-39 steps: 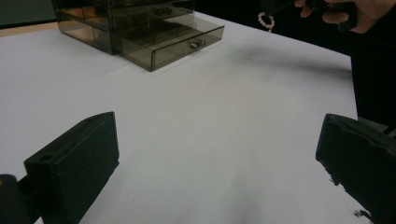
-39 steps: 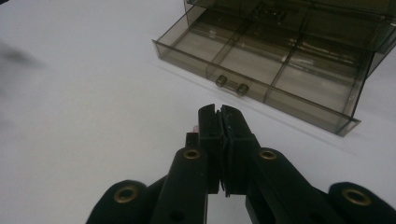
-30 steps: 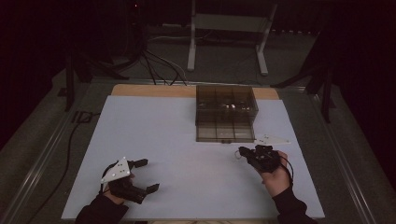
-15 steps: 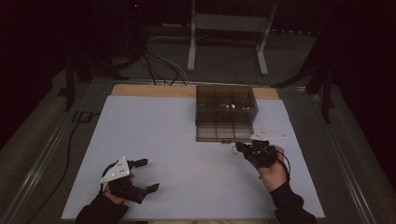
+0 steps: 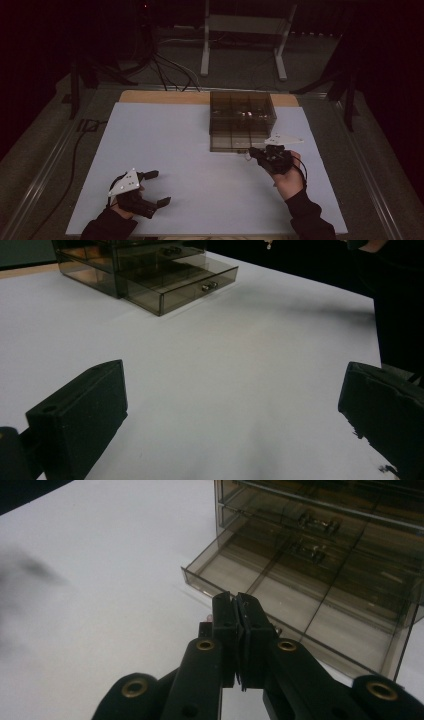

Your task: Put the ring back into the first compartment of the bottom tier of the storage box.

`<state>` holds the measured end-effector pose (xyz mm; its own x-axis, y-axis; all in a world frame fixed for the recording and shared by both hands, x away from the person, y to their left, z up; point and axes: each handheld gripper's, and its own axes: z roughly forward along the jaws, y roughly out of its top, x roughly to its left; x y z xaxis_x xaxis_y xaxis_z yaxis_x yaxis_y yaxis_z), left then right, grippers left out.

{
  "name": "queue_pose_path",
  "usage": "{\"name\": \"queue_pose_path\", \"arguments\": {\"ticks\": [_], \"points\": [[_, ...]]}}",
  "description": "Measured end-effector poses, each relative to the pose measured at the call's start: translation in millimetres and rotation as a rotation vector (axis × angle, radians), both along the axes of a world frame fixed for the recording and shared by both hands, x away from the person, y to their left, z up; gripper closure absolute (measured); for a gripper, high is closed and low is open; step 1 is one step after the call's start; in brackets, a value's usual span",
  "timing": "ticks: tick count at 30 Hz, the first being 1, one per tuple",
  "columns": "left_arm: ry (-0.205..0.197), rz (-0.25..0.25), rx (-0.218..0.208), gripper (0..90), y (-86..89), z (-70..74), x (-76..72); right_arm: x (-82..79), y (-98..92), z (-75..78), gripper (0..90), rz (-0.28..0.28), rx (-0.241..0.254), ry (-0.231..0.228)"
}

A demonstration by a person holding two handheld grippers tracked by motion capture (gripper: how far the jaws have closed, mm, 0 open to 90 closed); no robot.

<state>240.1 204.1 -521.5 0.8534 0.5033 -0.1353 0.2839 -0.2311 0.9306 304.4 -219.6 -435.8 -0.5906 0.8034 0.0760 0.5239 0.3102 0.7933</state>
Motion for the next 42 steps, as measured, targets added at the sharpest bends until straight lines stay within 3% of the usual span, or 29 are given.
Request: {"name": "queue_pose_path", "arguments": {"ticks": [13,42], "points": [[-0.001,-0.002,-0.003,0.6,-0.5,0.2,-0.4,12.8,8.7,10.0,88.5,0.006,0.008,-0.011],[-0.001,-0.004,-0.003,0.6,-0.1,0.2,-0.2,47.2,36.9,7.7,88.4,0.021,-0.008,0.007]]}}
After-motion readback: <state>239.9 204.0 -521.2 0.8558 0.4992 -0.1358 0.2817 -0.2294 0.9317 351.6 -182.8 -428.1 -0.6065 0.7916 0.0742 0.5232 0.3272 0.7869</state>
